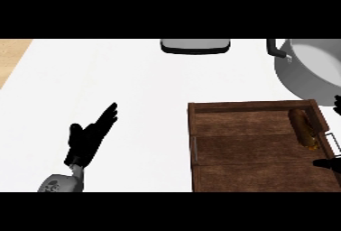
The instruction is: Pick the sweet potato from the tray and place it in the pot
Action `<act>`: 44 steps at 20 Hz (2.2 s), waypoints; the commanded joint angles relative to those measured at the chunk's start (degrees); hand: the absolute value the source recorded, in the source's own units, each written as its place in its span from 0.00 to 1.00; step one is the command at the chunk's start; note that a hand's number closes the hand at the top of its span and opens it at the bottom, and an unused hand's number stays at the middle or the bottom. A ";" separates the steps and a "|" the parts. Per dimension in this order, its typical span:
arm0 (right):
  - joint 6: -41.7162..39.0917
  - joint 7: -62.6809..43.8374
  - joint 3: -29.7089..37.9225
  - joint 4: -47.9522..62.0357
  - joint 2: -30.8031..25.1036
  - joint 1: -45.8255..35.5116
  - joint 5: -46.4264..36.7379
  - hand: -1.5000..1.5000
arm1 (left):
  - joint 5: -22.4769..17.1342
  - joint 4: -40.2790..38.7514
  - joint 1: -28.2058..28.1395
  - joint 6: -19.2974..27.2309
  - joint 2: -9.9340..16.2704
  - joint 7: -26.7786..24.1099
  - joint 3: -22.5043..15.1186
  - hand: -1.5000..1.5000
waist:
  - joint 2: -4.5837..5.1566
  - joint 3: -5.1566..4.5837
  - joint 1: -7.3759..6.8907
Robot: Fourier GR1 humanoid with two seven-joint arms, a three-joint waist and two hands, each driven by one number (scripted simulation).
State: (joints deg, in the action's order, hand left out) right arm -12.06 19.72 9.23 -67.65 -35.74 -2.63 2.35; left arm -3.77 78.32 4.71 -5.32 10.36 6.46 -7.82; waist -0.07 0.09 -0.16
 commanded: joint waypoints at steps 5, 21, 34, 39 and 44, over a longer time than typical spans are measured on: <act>-4.20 3.45 2.28 10.29 4.32 -4.53 0.15 0.00 | 2.30 -2.65 0.84 -0.39 -2.05 -1.02 0.81 0.50 | 0.10 -0.08 0.11; -3.56 25.80 2.35 35.40 6.62 -14.70 -7.96 1.00 | 2.27 3.94 0.04 -1.73 -0.93 4.97 2.32 0.50 | 0.32 0.04 -0.66; -29.19 27.01 6.08 41.45 -15.22 -17.68 -1.59 1.00 | 1.71 2.65 0.50 -2.58 -2.46 2.81 1.36 0.50 | 1.93 1.21 -2.49; -28.83 29.06 6.28 40.96 -18.59 -17.24 -0.89 1.00 | 0.68 3.24 0.58 -3.39 -1.42 3.22 2.47 0.50 | 1.51 1.14 -2.52; -26.84 30.33 6.06 39.90 -22.32 -18.64 -1.04 1.00 | 1.71 1.99 0.43 -3.03 -2.48 1.48 1.39 0.50 | 1.74 0.99 -2.60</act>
State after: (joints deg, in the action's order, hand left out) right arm -31.03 41.07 15.01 -28.46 -55.42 -20.82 1.23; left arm -2.13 80.62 5.12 -8.39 8.26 8.77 -6.31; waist 1.67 1.15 -2.67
